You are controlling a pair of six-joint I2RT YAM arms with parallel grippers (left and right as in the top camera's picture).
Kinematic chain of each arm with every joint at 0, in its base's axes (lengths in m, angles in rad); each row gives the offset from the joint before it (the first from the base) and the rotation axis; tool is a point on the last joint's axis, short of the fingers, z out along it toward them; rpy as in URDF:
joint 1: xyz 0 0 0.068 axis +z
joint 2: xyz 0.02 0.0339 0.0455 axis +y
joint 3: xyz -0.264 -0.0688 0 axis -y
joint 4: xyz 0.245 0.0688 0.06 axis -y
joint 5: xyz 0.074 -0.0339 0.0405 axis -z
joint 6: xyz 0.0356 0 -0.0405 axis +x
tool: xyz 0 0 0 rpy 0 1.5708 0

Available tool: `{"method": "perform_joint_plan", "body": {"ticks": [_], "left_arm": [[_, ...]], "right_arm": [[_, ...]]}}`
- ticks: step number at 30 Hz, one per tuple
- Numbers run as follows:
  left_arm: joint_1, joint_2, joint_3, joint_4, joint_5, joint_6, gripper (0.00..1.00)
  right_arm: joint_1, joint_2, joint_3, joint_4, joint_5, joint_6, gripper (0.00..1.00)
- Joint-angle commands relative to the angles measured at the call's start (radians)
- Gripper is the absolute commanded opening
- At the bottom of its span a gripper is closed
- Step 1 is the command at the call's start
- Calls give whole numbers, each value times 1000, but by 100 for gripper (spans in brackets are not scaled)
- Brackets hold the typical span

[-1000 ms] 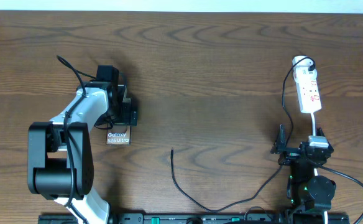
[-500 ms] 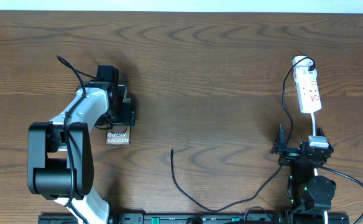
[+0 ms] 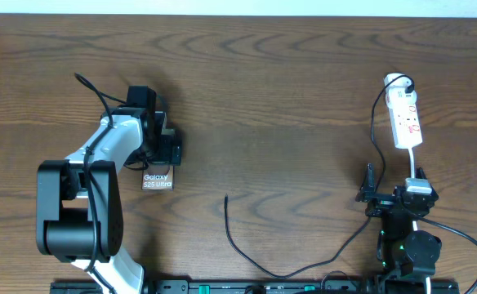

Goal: Plug charger to phone and switch on socket

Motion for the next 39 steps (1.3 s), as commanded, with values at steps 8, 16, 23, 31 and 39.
{"method": "perform_joint_plan", "body": {"ticks": [8,16,23,31,39], "left_arm": [[3,32,-37,5,-20,0,99],[3,32,-39,6,-20,0,99],[3,32,-39,9,-20,0,99],[3,32,-39,14,-19,0,99],[3,32,-43,19,6,0,99]], "right_arm": [[-6,-5,-2,-3,8,18,99],[-6,-5,-2,-3,8,18,99],[-6,-5,-2,-3,8,18,99],[-6,-5,-2,-3,8,18,99],[-6,-5,-2,-3,8,18,99]]}}
